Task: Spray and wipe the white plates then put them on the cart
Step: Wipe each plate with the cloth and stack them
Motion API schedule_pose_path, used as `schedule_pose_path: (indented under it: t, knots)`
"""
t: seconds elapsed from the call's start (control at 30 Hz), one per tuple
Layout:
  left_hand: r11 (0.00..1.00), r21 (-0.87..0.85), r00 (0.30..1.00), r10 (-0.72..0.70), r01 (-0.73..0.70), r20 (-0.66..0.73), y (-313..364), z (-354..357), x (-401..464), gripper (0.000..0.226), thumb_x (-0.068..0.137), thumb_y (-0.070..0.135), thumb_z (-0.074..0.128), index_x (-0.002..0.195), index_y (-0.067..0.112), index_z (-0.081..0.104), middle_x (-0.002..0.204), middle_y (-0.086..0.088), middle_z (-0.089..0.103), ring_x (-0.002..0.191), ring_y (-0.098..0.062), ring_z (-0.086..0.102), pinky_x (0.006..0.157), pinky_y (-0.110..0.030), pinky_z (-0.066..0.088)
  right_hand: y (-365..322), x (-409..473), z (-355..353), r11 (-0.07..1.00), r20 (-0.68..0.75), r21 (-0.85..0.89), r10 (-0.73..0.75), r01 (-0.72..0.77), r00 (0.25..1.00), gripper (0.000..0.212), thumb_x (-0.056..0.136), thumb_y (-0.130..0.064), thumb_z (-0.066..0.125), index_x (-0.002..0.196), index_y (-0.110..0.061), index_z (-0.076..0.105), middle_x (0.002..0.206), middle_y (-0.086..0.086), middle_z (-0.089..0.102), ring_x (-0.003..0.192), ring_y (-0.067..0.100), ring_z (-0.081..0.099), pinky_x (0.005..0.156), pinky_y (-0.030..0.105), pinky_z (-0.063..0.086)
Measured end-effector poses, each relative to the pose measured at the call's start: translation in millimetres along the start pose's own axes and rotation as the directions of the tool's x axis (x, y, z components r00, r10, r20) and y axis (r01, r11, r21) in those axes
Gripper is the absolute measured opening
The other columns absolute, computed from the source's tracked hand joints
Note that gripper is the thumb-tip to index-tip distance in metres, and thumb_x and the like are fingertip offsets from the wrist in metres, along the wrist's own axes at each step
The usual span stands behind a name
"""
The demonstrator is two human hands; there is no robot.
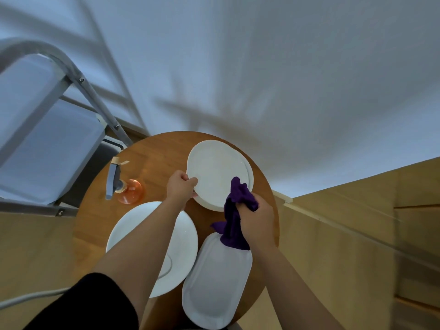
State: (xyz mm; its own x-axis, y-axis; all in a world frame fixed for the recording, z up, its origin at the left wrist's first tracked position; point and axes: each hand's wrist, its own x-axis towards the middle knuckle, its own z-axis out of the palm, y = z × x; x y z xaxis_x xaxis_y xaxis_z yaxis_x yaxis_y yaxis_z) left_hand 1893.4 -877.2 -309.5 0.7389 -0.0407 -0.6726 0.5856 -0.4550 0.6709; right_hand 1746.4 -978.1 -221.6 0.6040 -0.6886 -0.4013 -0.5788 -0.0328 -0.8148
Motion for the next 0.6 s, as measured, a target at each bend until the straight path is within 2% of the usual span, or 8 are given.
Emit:
schedule_pose_path:
  t: [0.1,0.17,0.23,0.33,0.43,0.53,0.6]
  knots:
    - [0.958,-0.249,0.984,-0.109,0.142,0.14,4,-13,-12,0.038,0.084,-0.003,0.063,0.111,0.016,0.045,0.111,-0.006,0.055,0.101,-0.03,0.061,0.059,-0.03,0.058,-17,-7,-7,0.999,-0.026,0.039,-0.004,0.005,1.0,0.018,0.092,-0.025,0.058,0.074,-0.025,0.055,0.069,-0.001,0.061,0.063,0.012,0.056,0.057,0.017,0.043]
    - [0.915,-0.344,0.954,-0.116,0.21,0.276,5,-25,-25,0.043,0.082,-0.009,0.056,0.116,0.016,0.047,0.117,-0.006,0.056,0.107,-0.033,0.06,0.062,-0.032,0.059,-33,-13,-18,0.993,-0.044,0.115,0.019,-0.014,0.999,0.018,0.09,-0.028,0.061,0.073,-0.021,0.056,0.061,-0.006,0.058,0.059,0.011,0.055,0.055,0.019,0.043]
    - [0.883,-0.404,0.93,-0.088,0.239,0.357,7,-39,-38,0.043,0.082,-0.01,0.051,0.118,0.014,0.051,0.117,-0.008,0.059,0.106,-0.032,0.061,0.065,-0.033,0.06,-53,-21,-29,0.97,-0.039,0.24,0.054,-0.043,0.998,0.013,0.087,-0.027,0.065,0.077,-0.02,0.06,0.058,-0.009,0.059,0.057,0.01,0.058,0.053,0.02,0.047]
    - [0.864,-0.471,0.946,-0.018,0.178,0.325,16,-61,-62,0.032,0.086,-0.001,0.048,0.113,0.016,0.053,0.106,-0.006,0.062,0.094,-0.025,0.063,0.064,-0.032,0.058,-85,-33,-41,0.918,-0.064,0.396,0.03,-0.002,0.998,0.008,0.084,-0.022,0.068,0.077,-0.023,0.064,0.063,-0.008,0.064,0.057,0.006,0.062,0.053,0.02,0.051]
    - [0.844,-0.521,0.964,0.014,0.131,0.264,22,-87,-88,0.011,0.092,0.016,0.054,0.101,0.022,0.053,0.103,-0.007,0.064,0.094,-0.026,0.064,0.068,-0.036,0.057,-109,-48,-34,0.906,-0.122,0.421,0.002,0.05,0.993,0.008,0.085,-0.025,0.067,0.078,-0.026,0.063,0.063,-0.011,0.064,0.06,0.007,0.062,0.057,0.022,0.051]
    - [0.822,-0.561,0.962,0.071,0.093,0.263,23,-114,-112,0.017,0.095,0.024,0.052,0.112,0.02,0.054,0.108,-0.008,0.066,0.101,-0.029,0.063,0.075,-0.041,0.056,-124,-68,-11,0.927,-0.151,0.365,-0.028,0.082,0.988,0.012,0.086,-0.027,0.063,0.078,-0.035,0.061,0.066,-0.015,0.064,0.07,0.01,0.063,0.065,0.028,0.052]
    - [0.785,-0.613,0.965,0.087,0.087,0.249,23,-132,-126,0.023,0.098,0.031,0.048,0.117,0.019,0.055,0.113,-0.009,0.066,0.106,-0.03,0.062,0.083,-0.046,0.054,-127,-84,5,0.944,-0.172,0.283,-0.126,0.172,0.977,0.023,0.085,-0.024,0.062,0.073,-0.044,0.06,0.067,-0.018,0.063,0.065,0.004,0.06,0.062,0.019,0.051]
